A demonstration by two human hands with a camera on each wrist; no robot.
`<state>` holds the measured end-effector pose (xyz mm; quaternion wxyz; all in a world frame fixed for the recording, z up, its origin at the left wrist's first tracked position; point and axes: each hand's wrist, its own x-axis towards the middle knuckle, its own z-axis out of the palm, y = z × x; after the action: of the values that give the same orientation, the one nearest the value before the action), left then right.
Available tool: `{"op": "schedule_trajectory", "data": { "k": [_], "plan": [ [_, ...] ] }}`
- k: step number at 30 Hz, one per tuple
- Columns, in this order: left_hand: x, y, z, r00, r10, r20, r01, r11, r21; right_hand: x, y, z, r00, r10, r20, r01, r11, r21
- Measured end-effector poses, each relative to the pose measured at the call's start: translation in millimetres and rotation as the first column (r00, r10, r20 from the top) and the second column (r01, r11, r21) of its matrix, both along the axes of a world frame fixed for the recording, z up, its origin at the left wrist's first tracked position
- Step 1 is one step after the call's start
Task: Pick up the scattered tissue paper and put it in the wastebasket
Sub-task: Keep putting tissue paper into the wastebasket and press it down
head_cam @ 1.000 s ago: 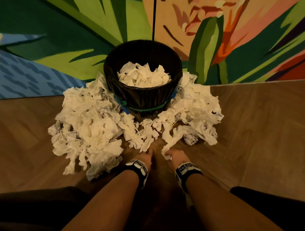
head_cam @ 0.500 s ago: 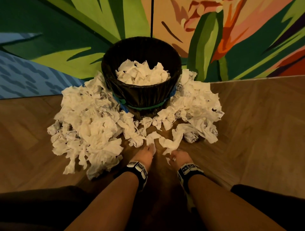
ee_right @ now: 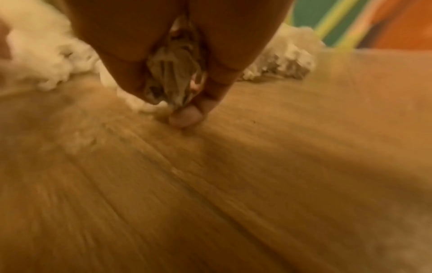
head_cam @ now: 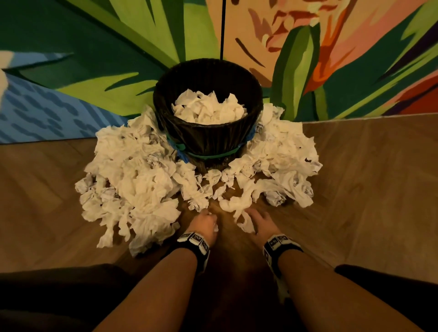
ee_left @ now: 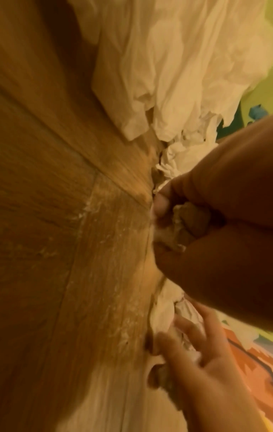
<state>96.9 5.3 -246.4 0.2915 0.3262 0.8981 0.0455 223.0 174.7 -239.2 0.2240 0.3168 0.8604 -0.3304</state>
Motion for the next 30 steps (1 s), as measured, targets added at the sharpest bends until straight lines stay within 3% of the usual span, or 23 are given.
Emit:
{"op": "schedule_trajectory", "data": {
  "k": [3,6,9,11,13,15,18,22,26,30],
  "plan": [
    [0.0,-7.2,8.2,0.997,0.043,0.062,-0.045,0.998,0.033,1.0,-3.9,1.0,0.986,0.144,0.081,-0.146,0.989,0.019],
    [0.8,-15.7,17.0,0.989,0.065,0.136,-0.07,0.997,0.028,-3.5,-6.9,5.2,0.972,0.204,0.114,-0.217,0.969,0.115],
    [3.9,-22.6,24.5,0.992,0.049,0.113,-0.05,0.999,0.006,-2.7,-10.9,7.5,0.953,0.226,0.201,-0.259,0.953,0.154],
    [6.4,-26.2,28.4,0.994,0.046,0.096,-0.045,0.999,-0.01,2.5,-13.4,3.8,0.974,0.135,0.182,-0.155,0.983,0.103],
    [7.8,-28.7,31.5,0.997,0.046,0.068,-0.045,0.999,-0.007,6.8,-15.6,3.3,0.992,-0.072,0.099,0.069,0.997,0.039],
    [7.7,-29.3,33.6,0.997,0.048,0.055,-0.048,0.999,0.014,3.0,-14.0,6.9,0.958,-0.285,0.035,0.287,0.957,-0.039],
    [5.9,-24.8,36.0,0.994,0.068,0.08,-0.074,0.995,0.065,-12.1,-3.8,17.9,0.888,-0.455,-0.068,0.446,0.887,-0.118],
    [4.7,-11.7,38.3,0.978,0.13,0.16,-0.165,0.958,0.235,-35.8,3.7,38.5,0.798,-0.556,-0.232,0.481,0.82,-0.309],
    [5.8,4.7,49.3,0.96,0.075,0.271,-0.209,0.836,0.507,-56.0,-2.7,51.6,0.737,-0.553,-0.39,0.441,0.829,-0.343],
    [3.5,13.5,55.6,0.98,0.134,0.144,-0.187,0.865,0.466,-61.8,-7.1,49.6,0.693,-0.576,-0.433,0.453,0.815,-0.361]
  ]
}}
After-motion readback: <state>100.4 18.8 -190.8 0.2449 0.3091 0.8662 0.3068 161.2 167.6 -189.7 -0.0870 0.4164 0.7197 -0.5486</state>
